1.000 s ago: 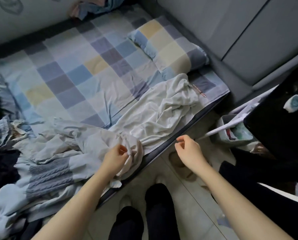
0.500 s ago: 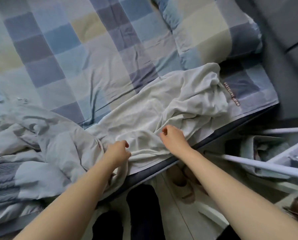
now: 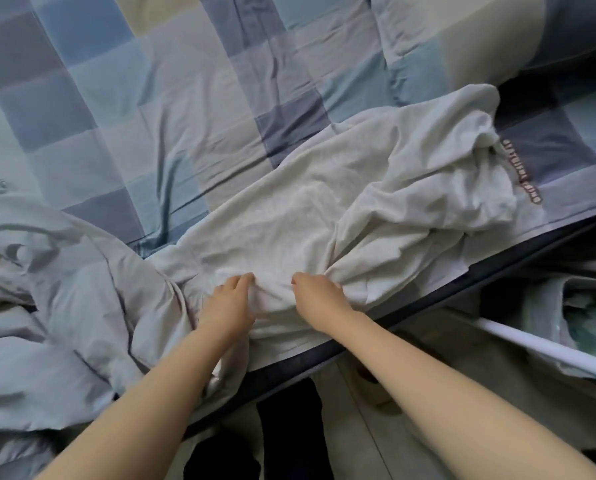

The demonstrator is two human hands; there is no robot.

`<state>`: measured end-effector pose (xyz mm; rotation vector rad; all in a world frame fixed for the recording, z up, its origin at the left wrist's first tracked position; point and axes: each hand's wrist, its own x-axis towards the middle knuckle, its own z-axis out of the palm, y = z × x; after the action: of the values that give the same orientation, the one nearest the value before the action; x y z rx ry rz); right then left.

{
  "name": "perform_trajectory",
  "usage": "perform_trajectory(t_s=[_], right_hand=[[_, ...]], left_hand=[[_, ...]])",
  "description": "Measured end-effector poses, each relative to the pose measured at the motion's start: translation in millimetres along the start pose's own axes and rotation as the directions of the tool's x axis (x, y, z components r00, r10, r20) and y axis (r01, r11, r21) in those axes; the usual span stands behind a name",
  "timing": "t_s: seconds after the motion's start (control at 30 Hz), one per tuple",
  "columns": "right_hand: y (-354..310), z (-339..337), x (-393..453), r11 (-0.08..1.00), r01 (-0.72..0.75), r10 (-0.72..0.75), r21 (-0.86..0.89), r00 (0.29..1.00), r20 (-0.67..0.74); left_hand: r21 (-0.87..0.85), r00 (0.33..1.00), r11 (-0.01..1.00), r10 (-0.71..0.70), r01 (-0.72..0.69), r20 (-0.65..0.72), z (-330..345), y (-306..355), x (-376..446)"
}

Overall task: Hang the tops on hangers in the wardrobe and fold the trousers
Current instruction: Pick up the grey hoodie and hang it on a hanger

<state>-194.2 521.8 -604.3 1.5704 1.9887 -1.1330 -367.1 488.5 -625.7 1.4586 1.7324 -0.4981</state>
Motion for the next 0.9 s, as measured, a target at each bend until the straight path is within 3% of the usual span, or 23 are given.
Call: perform_trajectory(t_s=[0.2,0.3,0.37,0.43,0.53,0.63,0.7,0.77,0.83,0.9], right_hand=[[-4,-69,-46,0.957,0.262,-0.242,0.126,0.958,-0.151],[3,-121,-58,0.929,0.279,-0.197,0.244,0.929,-0.314],[16,-156,-62,0.923,0.287,-0.130,0.259,0.861,-0.491],[32,-187,-62,0.927,0.250,-0.024,0.281,0.786,-0.618],[65,-214,-54,0.939,0.124,0.146,0.320,0.700,-0.699],[85,-218,-47,0.955,-0.212,0.295,0.206,0.665,-0.686],[76,-209,-48,0.961,-0.196,0.276,0.195,0.643,-0.715],[55,-189,-48,0.983,-0.026,0.144,0.179,0.708,-0.692],[35,-161,-50,0.980,0.114,-0.006,0.164,0.836,-0.549],[26,-133,-51,0.985,0.149,-0.108,0.088,0.928,-0.356]], left_hand=[[-0.077,0.991,0.997,-0.032,0.022,-0.133,-16,-11,2],[-0.048,0.966,0.999,-0.002,-0.011,-0.259,-39,-13,2],[-0.021,0.946,0.999,0.025,-0.034,-0.322,-58,-14,1],[-0.123,0.944,0.987,0.055,-0.099,-0.325,-77,-13,1],[-0.403,0.964,0.897,0.086,-0.184,-0.250,-110,4,1],[-0.674,0.995,0.733,0.027,-0.085,-0.096,-133,30,-5],[-0.774,1.000,0.633,0.004,-0.008,-0.007,-142,40,-8],[-0.827,0.998,0.558,-0.030,0.066,0.059,-148,49,-10],[-0.859,0.992,0.498,-0.079,0.122,0.095,-158,60,-10],[-0.905,0.984,0.386,-0.059,0.177,0.167,-170,68,-9]])
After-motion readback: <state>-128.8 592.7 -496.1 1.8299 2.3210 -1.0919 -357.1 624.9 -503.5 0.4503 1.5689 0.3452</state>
